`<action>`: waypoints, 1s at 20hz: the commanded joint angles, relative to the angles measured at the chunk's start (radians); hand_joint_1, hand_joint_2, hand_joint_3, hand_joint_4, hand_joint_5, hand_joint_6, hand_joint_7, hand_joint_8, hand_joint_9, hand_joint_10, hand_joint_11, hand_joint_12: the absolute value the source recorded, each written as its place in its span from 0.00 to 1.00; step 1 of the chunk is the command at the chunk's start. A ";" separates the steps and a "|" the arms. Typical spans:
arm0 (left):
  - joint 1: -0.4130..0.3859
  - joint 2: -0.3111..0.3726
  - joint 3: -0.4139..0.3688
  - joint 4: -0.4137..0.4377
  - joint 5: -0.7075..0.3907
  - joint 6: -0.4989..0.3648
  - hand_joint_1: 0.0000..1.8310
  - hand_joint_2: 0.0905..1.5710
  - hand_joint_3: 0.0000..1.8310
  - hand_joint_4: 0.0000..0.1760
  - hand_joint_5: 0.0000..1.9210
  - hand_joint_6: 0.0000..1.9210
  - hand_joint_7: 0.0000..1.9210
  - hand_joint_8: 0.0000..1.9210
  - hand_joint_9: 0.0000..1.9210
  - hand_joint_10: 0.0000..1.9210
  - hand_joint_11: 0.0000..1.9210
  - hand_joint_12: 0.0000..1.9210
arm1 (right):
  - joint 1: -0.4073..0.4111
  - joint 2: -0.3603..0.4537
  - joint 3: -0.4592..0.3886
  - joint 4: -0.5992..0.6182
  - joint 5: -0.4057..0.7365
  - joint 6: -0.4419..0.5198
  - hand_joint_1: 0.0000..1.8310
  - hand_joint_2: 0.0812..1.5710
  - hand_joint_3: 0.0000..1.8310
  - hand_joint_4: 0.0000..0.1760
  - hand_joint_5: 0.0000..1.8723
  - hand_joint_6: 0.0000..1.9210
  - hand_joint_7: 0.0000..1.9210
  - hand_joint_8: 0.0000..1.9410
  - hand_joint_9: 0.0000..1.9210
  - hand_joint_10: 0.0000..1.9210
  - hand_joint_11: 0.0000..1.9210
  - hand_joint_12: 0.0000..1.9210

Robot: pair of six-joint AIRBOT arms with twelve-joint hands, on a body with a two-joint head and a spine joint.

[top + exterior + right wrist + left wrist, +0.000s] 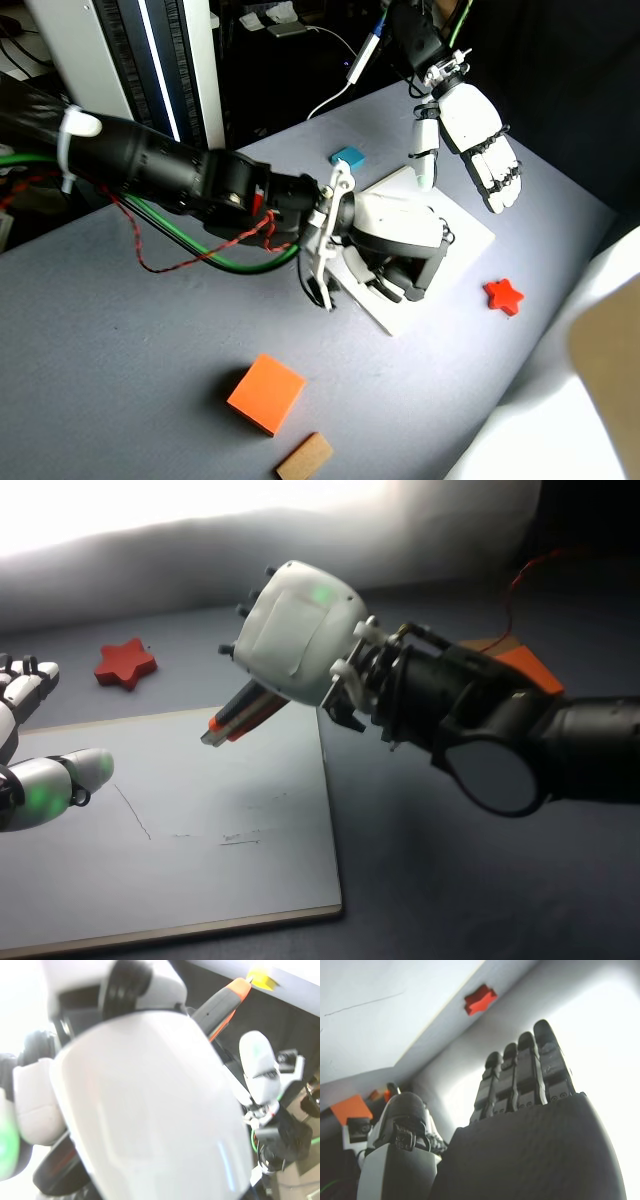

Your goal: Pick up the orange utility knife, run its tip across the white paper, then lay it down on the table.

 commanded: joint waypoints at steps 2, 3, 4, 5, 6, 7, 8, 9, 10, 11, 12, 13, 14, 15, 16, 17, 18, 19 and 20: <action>-0.001 0.011 0.003 0.035 -0.096 -0.004 0.00 0.79 0.00 0.00 0.02 0.00 0.02 0.00 0.03 0.00 0.00 0.14 | 0.004 -0.023 0.025 -0.038 -0.142 -0.024 0.76 0.75 0.10 1.00 0.73 1.00 0.82 1.00 0.87 1.00 0.90 1.00; -0.001 0.011 0.004 0.034 -0.096 -0.004 0.00 0.78 0.00 0.00 0.01 0.00 0.02 0.00 0.03 0.00 0.00 0.13 | 0.000 -0.034 0.037 -0.038 -0.146 -0.025 0.78 0.75 0.10 1.00 0.75 1.00 0.81 1.00 0.87 1.00 0.89 1.00; -0.001 0.011 0.006 0.028 -0.096 -0.002 0.00 0.79 0.00 0.00 0.01 0.00 0.02 0.00 0.03 0.00 0.00 0.11 | -0.004 -0.049 0.054 -0.038 -0.150 -0.030 0.78 0.75 0.10 1.00 0.75 1.00 0.81 1.00 0.87 1.00 0.89 1.00; -0.001 0.010 0.007 0.027 -0.095 -0.001 0.00 0.79 0.00 0.00 0.01 0.00 0.02 0.00 0.02 0.00 0.00 0.09 | -0.006 -0.055 0.062 -0.038 -0.151 -0.034 0.78 0.75 0.09 1.00 0.75 1.00 0.82 1.00 0.86 1.00 0.89 1.00; 0.000 0.010 0.009 0.027 -0.092 -0.001 0.00 0.79 0.00 0.00 0.01 0.00 0.01 0.00 0.02 0.00 0.00 0.08 | -0.008 -0.064 0.071 -0.038 -0.151 -0.033 0.78 0.74 0.09 1.00 0.75 1.00 0.82 1.00 0.86 1.00 0.89 1.00; 0.000 0.010 0.010 0.027 -0.087 -0.001 0.00 0.79 0.00 0.00 0.01 0.00 0.01 0.00 0.02 0.00 0.00 0.08 | -0.012 -0.071 0.076 -0.038 -0.142 -0.030 0.78 0.74 0.09 1.00 0.75 1.00 0.82 1.00 0.86 1.00 0.89 1.00; 0.000 0.010 0.009 0.027 -0.087 -0.001 0.00 0.79 0.00 0.00 0.01 0.00 0.01 0.00 0.02 0.00 0.00 0.08 | -0.013 -0.073 0.076 -0.038 -0.116 -0.031 0.78 0.73 0.09 1.00 0.75 1.00 0.82 1.00 0.87 1.00 0.90 1.00; 0.000 0.010 0.008 0.027 -0.087 -0.001 0.00 0.79 0.00 0.00 0.01 0.00 0.01 0.00 0.02 0.00 0.00 0.08 | -0.015 -0.079 0.080 -0.038 -0.110 -0.031 0.77 0.75 0.09 1.00 0.74 1.00 0.82 1.00 0.87 1.00 0.90 1.00; 0.000 0.010 0.007 0.027 -0.087 -0.001 0.00 0.79 0.00 0.00 0.01 0.00 0.02 0.00 0.02 0.00 0.00 0.09 | -0.016 -0.083 0.083 -0.038 -0.112 -0.031 0.77 0.75 0.09 1.00 0.74 1.00 0.81 1.00 0.87 1.00 0.89 1.00; -0.001 0.009 0.006 0.027 -0.087 -0.001 0.00 0.79 0.00 0.00 0.01 0.00 0.02 0.00 0.03 0.00 0.00 0.10 | -0.017 -0.092 0.092 -0.038 -0.114 -0.032 0.79 0.75 0.09 1.00 0.76 1.00 0.81 1.00 0.87 1.00 0.90 1.00; -0.001 0.009 0.005 0.027 -0.087 -0.001 0.00 0.79 0.00 0.00 0.01 0.00 0.02 0.00 0.03 0.00 0.00 0.10 | -0.018 -0.097 0.098 -0.038 -0.104 -0.032 0.78 0.75 0.09 1.00 0.76 1.00 0.81 1.00 0.87 1.00 0.90 1.00; -0.002 0.008 0.004 0.027 -0.087 0.000 0.00 0.79 0.00 0.00 0.01 0.00 0.02 0.00 0.03 0.00 0.00 0.10 | -0.020 -0.097 0.099 -0.038 -0.082 -0.038 0.78 0.75 0.09 1.00 0.76 1.00 0.82 1.00 0.87 1.00 0.90 1.00; -0.003 0.008 0.004 0.027 -0.087 0.001 0.00 0.79 0.00 0.00 0.02 0.00 0.03 0.00 0.03 0.00 0.00 0.11 | -0.022 -0.097 0.099 -0.038 -0.076 -0.042 0.76 0.75 0.09 1.00 0.74 1.00 0.82 1.00 0.87 1.00 0.90 1.00; -0.004 0.008 0.004 0.027 -0.087 0.002 0.00 0.79 0.00 0.00 0.01 0.00 0.02 0.00 0.03 0.00 0.00 0.09 | -0.026 -0.096 0.099 -0.038 -0.076 -0.047 0.75 0.77 0.09 1.00 0.73 1.00 0.80 1.00 0.86 1.00 0.89 1.00; -0.004 0.008 0.003 0.027 -0.087 0.002 0.00 0.79 0.00 0.00 0.01 0.00 0.02 0.00 0.02 0.00 0.00 0.09 | -0.031 -0.092 0.099 -0.038 -0.074 -0.054 0.75 0.77 0.09 1.00 0.73 1.00 0.80 1.00 0.86 1.00 0.89 1.00; -0.004 0.008 0.004 0.027 -0.087 0.002 0.00 0.79 0.00 0.00 0.01 0.00 0.02 0.00 0.02 0.00 0.00 0.08 | -0.034 -0.089 0.099 -0.038 -0.072 -0.054 0.77 0.75 0.09 1.00 0.74 1.00 0.81 1.00 0.86 1.00 0.88 1.00; -0.005 0.008 0.004 0.027 -0.087 0.002 0.00 0.79 0.00 0.00 0.01 0.00 0.02 0.00 0.03 0.00 0.00 0.10 | -0.038 -0.085 0.099 -0.038 -0.072 -0.054 0.78 0.75 0.08 1.00 0.75 1.00 0.81 1.00 0.87 1.00 0.89 1.00; -0.005 0.008 0.003 0.027 -0.087 0.002 0.00 0.79 0.00 0.00 0.02 0.00 0.02 0.00 0.03 0.00 0.00 0.11 | -0.043 -0.080 0.098 -0.038 -0.072 -0.054 0.77 0.75 0.08 1.00 0.74 1.00 0.81 1.00 0.87 1.00 0.89 1.00; -0.005 0.008 0.003 0.027 -0.087 0.002 0.00 0.79 0.00 0.00 0.02 0.00 0.02 0.00 0.03 0.00 0.00 0.11 | -0.045 -0.078 0.098 -0.038 -0.073 -0.055 0.78 0.75 0.08 1.00 0.74 1.00 0.81 1.00 0.87 1.00 0.89 1.00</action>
